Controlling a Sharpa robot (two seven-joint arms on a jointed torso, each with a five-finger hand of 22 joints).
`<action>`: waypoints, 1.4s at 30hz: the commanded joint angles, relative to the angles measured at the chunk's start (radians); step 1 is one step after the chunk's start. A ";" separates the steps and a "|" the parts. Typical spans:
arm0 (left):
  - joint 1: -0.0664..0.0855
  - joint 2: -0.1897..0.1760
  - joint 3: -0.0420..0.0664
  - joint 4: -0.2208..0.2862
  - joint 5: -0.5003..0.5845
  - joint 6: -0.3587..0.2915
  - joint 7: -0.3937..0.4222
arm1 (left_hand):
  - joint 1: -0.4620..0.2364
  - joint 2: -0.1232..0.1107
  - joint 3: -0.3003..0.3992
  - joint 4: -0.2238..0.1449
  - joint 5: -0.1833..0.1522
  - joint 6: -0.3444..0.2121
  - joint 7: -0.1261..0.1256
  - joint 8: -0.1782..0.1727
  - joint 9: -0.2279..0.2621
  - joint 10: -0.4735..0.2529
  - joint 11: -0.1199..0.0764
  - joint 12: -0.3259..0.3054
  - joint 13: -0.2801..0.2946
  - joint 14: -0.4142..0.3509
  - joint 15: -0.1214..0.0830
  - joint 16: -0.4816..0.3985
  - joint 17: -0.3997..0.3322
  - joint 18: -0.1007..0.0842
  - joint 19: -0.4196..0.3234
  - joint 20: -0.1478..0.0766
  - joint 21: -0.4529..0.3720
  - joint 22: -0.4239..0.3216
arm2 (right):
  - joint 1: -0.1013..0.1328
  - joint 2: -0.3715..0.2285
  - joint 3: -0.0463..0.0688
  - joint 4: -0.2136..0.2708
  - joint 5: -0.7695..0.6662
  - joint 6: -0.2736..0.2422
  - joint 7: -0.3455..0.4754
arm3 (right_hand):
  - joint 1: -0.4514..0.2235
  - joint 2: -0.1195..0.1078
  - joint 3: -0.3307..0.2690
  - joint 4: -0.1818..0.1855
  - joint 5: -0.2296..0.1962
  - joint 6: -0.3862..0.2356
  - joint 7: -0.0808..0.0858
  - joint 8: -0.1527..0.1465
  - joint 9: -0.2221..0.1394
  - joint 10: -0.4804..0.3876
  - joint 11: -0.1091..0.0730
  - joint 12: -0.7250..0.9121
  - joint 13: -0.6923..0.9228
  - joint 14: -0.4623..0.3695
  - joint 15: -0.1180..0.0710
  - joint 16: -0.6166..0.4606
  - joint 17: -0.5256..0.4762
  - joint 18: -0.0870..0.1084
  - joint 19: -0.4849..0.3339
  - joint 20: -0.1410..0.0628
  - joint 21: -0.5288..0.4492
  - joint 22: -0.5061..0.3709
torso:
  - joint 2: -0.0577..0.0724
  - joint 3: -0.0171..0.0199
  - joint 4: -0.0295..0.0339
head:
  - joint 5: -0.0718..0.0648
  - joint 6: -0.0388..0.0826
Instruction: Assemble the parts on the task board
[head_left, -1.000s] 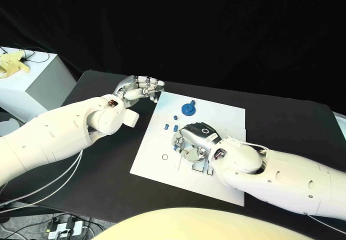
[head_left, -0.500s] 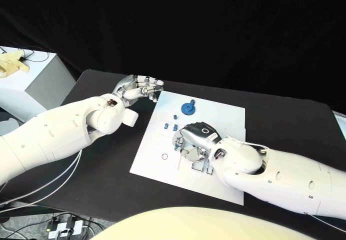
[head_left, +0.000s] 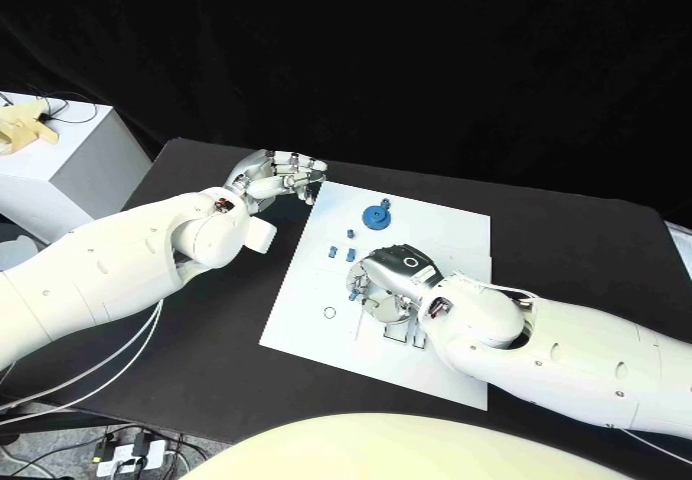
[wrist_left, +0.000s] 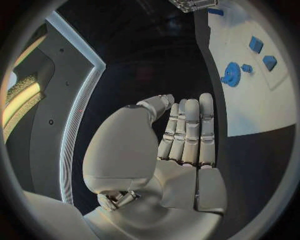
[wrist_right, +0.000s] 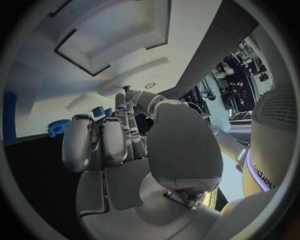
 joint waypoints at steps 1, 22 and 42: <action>0.000 0.000 0.001 0.003 -0.004 0.015 0.001 | 0.006 0.002 -0.006 0.000 -0.004 -0.007 0.000 0.003 0.002 -0.007 0.001 0.006 -0.001 -0.008 0.002 -0.005 -0.002 -0.008 0.007 0.000 -0.003 -0.001 | -0.001 0.002 -0.001 -0.001 -0.027 0.019 -0.007 | -0.004 0.008 0.000 -0.004 0.006 0.007 0.002 0.004 0.020 -0.001 0.004 -0.004 -0.001 0.027 -0.006 0.005 0.001 -0.020 0.009 0.000 0.006 0.002 | 0.000 -0.0003 -0.0001 | -0.001 0.000; 0.001 -0.005 0.001 0.009 -0.006 0.019 -0.003 | 0.006 0.003 -0.007 0.000 -0.004 -0.007 0.000 0.004 0.002 -0.009 0.001 0.006 -0.001 -0.008 0.002 -0.006 -0.002 -0.008 0.007 0.000 -0.005 -0.002 | -0.009 0.020 -0.010 -0.015 -0.049 0.040 -0.008 | -0.009 0.003 -0.004 -0.004 0.002 0.004 0.002 0.006 0.024 -0.002 0.005 -0.004 -0.001 0.027 -0.005 0.006 0.000 -0.019 0.007 0.000 0.004 0.000 | 0.000 0.0003 -0.0004 | 0.002 -0.008; 0.001 -0.006 0.001 0.009 -0.009 0.023 -0.008 | 0.006 0.003 -0.008 0.001 -0.004 -0.008 0.000 0.005 0.002 -0.010 0.001 0.006 -0.002 -0.009 0.002 -0.006 -0.002 -0.008 0.007 0.000 -0.005 -0.003 | -0.010 0.010 -0.018 -0.015 -0.038 -0.009 0.005 | 0.084 -0.014 -0.404 0.099 -0.016 -0.177 0.034 -0.147 -0.023 -0.333 0.061 0.028 -0.008 -0.090 0.043 -0.181 -0.298 0.056 -0.153 0.045 -0.400 -0.381 | -0.001 0.0002 -0.0013 | -0.001 -0.006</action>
